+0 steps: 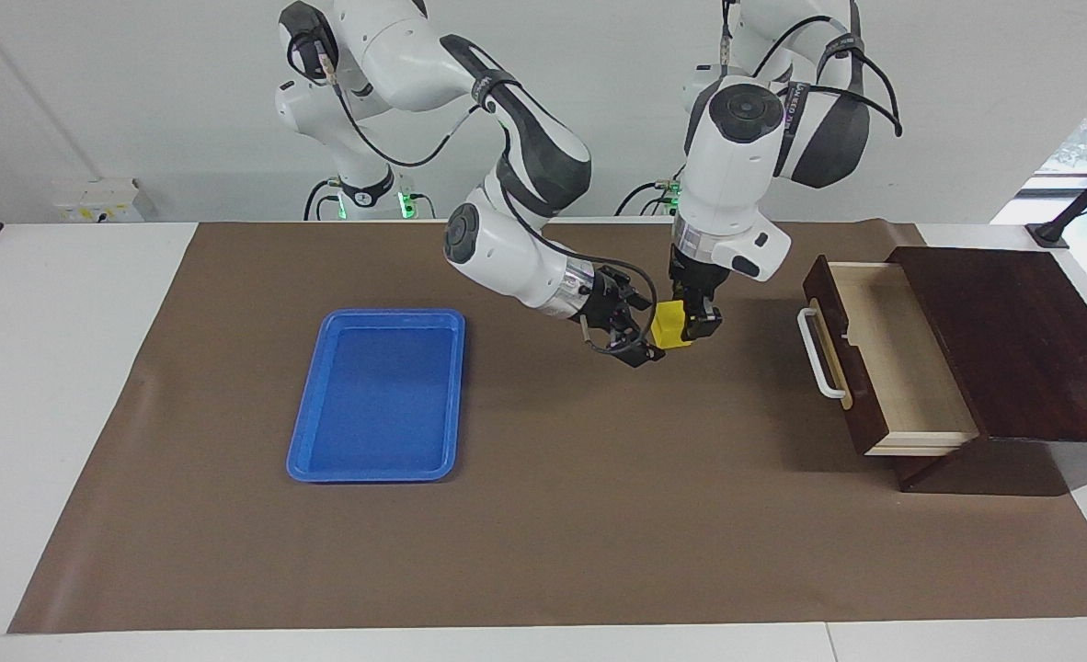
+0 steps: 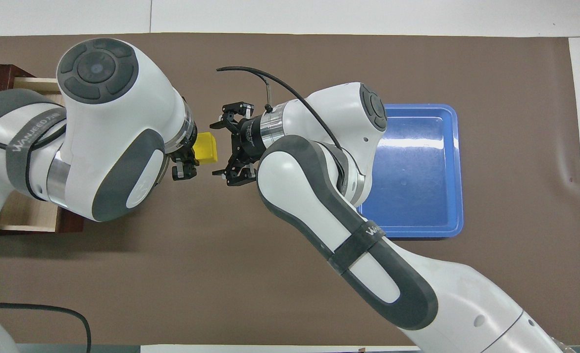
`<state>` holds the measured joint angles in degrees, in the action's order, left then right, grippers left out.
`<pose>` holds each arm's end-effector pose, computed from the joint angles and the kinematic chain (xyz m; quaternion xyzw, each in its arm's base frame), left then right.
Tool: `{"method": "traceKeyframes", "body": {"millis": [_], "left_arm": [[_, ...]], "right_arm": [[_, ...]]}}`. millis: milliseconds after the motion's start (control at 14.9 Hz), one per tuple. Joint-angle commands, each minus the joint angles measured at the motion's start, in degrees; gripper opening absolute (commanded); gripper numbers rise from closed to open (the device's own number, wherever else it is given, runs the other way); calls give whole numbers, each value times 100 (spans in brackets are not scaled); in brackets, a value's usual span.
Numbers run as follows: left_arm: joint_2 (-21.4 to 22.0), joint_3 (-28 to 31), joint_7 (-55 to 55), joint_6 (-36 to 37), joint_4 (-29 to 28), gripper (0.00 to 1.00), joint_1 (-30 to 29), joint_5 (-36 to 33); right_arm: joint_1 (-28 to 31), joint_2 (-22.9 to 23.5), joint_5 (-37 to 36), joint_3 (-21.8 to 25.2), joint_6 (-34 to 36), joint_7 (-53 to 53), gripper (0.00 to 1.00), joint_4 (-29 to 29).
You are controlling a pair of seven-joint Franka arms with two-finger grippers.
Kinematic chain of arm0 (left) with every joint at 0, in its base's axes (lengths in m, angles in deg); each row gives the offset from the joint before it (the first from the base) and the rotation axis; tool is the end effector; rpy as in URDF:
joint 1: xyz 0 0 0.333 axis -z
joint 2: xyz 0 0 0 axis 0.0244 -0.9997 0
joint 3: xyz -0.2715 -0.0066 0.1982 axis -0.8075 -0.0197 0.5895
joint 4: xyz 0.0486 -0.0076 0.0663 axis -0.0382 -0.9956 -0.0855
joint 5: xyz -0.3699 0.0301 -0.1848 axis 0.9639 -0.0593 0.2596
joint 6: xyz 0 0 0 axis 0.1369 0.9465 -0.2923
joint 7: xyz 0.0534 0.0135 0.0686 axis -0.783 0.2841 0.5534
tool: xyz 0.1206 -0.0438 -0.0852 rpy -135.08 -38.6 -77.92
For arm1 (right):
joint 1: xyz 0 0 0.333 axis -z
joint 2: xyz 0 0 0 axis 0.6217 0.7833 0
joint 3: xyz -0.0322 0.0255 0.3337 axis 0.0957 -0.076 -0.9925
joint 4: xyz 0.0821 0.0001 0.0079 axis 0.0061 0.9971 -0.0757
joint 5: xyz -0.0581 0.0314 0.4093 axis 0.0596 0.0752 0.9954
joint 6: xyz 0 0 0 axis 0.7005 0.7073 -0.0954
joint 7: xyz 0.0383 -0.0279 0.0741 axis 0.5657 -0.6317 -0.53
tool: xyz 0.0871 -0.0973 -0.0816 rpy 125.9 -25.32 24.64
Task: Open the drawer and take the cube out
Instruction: 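Grasp the yellow cube with the right gripper from the left gripper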
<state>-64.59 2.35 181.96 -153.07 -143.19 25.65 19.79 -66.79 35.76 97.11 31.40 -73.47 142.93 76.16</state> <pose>0.5736 -0.2941 0.4858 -0.6984 -0.7155 -0.0168 0.0096 0.6168 0.4749 0.4043 -0.6627 0.6188 0.2965 0.2999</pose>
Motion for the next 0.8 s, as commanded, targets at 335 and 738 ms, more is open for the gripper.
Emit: {"method": "traceKeyframes", "body": {"millis": [335, 738], "left_arm": [[51, 57, 84, 89, -30, 0, 80, -8], [51, 57, 84, 89, -21, 0, 80, -8]], "right_arm": [[-144, 123, -183, 31, -53, 182, 88, -184], [-188, 132, -306, 22, -176, 357, 0, -201]]}}
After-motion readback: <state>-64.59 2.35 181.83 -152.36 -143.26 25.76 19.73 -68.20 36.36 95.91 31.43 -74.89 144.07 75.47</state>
